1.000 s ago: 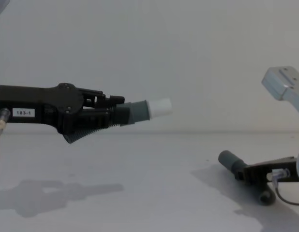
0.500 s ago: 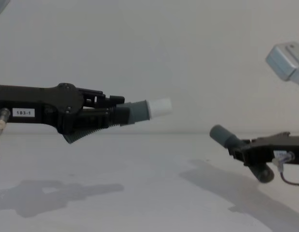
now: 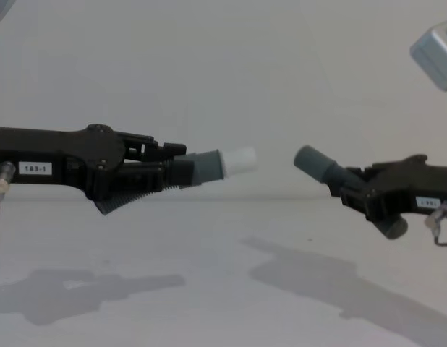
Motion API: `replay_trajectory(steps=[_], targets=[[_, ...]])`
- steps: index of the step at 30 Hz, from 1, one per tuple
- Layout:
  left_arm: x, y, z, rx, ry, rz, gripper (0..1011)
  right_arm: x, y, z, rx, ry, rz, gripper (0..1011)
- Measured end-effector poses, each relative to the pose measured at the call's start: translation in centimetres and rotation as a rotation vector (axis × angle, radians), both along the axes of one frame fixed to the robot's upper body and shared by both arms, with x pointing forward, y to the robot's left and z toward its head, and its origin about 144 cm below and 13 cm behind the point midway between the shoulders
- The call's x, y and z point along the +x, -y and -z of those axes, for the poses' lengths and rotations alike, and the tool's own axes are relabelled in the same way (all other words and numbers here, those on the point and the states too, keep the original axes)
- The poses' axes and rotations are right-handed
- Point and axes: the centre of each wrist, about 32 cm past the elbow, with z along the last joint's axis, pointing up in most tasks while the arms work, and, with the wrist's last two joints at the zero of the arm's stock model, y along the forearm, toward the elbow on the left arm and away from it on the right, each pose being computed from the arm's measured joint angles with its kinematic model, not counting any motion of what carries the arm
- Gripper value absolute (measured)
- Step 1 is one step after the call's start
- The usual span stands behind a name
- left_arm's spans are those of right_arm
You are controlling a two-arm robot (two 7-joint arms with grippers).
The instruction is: Use both hands to pick up one end of the pipe from the table, align the ends, and insert them.
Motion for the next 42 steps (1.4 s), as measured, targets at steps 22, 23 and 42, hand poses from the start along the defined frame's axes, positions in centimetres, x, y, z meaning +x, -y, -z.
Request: replay_trajectory(steps=[22, 23, 42], targets=[[0.0, 0.0, 0.0, 0.000, 0.000, 0.000, 341, 1.9, 4.6, -1.2, -0.140, 0.286, -0.376, 227], [0.0, 0.0, 0.0, 0.000, 0.000, 0.000, 341, 1.9, 4.6, -1.2, -0.140, 0.286, -0.376, 227], [0.0, 0.0, 0.0, 0.000, 0.000, 0.000, 341, 4.7, 8.9, -3.2, -0.334, 0.530, -0.703, 227]])
